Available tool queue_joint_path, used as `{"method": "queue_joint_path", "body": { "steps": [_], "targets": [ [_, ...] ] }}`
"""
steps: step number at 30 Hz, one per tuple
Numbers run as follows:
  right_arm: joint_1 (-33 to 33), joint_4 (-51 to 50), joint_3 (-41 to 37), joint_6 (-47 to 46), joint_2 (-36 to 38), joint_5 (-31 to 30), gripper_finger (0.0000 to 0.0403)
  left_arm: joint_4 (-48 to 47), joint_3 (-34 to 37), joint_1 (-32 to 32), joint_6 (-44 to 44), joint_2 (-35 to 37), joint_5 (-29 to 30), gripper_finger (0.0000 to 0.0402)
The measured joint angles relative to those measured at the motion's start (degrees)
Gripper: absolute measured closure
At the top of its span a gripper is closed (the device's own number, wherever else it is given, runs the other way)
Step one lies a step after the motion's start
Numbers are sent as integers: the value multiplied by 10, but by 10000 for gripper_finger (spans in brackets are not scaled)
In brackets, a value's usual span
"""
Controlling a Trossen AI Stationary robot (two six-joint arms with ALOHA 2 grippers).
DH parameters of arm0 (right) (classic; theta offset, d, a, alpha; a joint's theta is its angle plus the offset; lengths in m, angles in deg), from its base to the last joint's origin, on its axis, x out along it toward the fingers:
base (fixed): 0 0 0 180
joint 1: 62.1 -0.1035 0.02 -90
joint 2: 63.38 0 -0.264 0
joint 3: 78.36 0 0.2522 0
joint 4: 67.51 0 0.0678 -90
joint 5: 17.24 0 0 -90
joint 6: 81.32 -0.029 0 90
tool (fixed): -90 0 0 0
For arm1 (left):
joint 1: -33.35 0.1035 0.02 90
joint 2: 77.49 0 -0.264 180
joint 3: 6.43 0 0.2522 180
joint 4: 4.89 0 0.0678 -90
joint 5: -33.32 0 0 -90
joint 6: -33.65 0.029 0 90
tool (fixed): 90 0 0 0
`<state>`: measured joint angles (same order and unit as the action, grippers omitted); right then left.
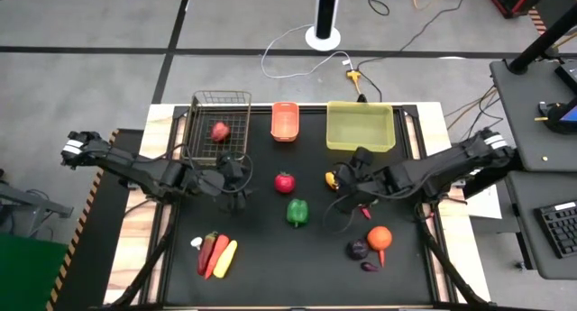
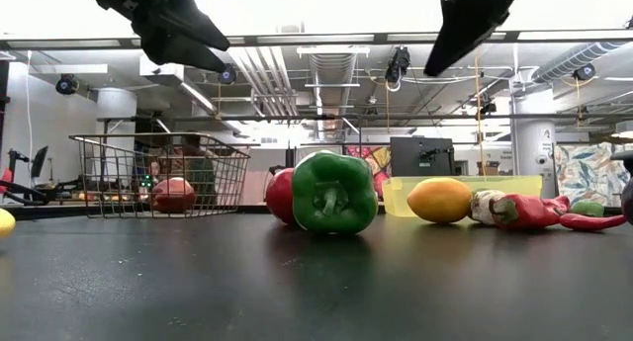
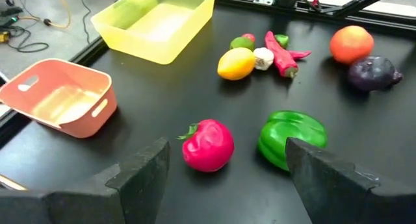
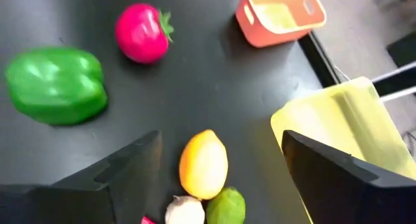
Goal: Sort produce into baskets
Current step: Put the yellow lemon into the wire basket
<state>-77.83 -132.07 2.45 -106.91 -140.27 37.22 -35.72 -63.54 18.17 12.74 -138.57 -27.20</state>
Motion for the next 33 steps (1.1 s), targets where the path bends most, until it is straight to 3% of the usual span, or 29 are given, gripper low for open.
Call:
{"method": "queue_joint_path", "body": {
  "steps": [6,20,33],
  "targets": [
    [27,5,-38,-5,-27,25,62,6,0,1,25,0,1,118],
    [111,125,-123,30,-74,118,60,8,0,15,69,0,16,118],
    [122,123,-130,31,-95,120,60,8,0,15,54,-1,16,118]
  ]
}}
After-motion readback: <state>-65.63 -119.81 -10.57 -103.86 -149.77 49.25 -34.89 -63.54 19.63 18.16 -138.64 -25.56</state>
